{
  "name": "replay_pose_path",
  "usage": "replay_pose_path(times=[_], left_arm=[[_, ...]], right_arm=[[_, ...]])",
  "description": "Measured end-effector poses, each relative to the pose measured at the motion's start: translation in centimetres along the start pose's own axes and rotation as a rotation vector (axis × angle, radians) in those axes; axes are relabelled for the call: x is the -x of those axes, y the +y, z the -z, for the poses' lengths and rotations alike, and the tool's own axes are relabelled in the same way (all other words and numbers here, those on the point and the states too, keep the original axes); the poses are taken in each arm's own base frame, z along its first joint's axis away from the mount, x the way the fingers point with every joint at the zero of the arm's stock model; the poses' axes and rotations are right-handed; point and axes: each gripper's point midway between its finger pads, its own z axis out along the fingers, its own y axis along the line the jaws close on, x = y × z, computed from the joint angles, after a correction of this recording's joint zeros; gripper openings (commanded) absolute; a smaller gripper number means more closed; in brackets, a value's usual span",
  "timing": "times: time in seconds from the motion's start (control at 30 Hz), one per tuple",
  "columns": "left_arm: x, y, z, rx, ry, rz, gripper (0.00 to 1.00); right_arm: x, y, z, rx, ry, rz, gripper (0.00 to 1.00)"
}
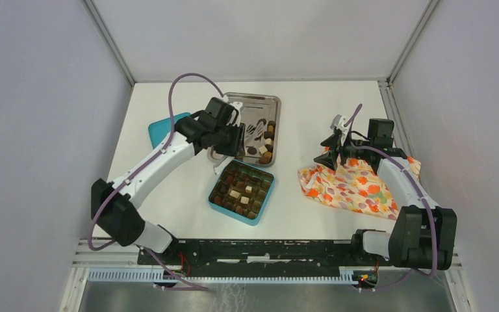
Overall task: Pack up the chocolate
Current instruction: Place the fake chocolate in the packing box.
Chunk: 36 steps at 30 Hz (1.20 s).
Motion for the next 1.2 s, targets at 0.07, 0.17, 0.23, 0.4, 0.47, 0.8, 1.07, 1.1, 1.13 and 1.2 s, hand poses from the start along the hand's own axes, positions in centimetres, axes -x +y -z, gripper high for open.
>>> replay_pose_path(times=[0.07, 0.17, 0.23, 0.4, 0.47, 0.8, 1.07, 1.1, 1.13, 1.2], left_arm=[[-1.8, -0.6, 1.0, -0.037, 0.009, -0.012, 0.02], [-4.9, -1.6, 2.6, -0.095, 0.029, -0.042, 0.02], [-6.7, -2.4, 3.6, -0.137, 0.037, -0.068, 0.02], [-10.0, -4.2, 6.0, -0.229, 0.030, -0.137, 0.02], [-10.9, -4.7, 6.5, -0.255, 0.031, -0.158, 0.02], [-13.9, -4.5, 5.4, -0.244, 0.119, -0.191, 0.03], [-14.5, -4.1, 4.1, -0.200, 0.159, -0.200, 0.09], [-14.6, -4.0, 3.9, -0.193, 0.164, -0.201, 0.09], [-14.6, -3.9, 3.7, -0.185, 0.168, -0.201, 0.10], [-14.7, -3.8, 3.5, -0.174, 0.173, -0.201, 0.12]], right_arm=[[0.0, 0.0, 0.0, -0.001, 0.001, 0.005, 0.72], [-0.1, -0.1, 0.0, -0.004, 0.006, 0.007, 0.72], [-0.2, -0.1, 0.0, -0.003, 0.008, 0.007, 0.72], [-0.2, -0.1, 0.0, -0.004, 0.008, 0.010, 0.72], [-0.2, -0.1, 0.0, -0.004, 0.008, 0.010, 0.72], [-0.2, -0.1, 0.0, -0.004, 0.008, 0.010, 0.72], [-0.1, 0.0, -0.1, 0.001, 0.008, 0.013, 0.72], [-0.2, 0.1, -0.1, 0.001, 0.008, 0.013, 0.72], [-0.1, 0.1, -0.1, 0.002, 0.008, 0.014, 0.72], [-0.1, 0.1, -0.1, 0.003, 0.008, 0.015, 0.72]])
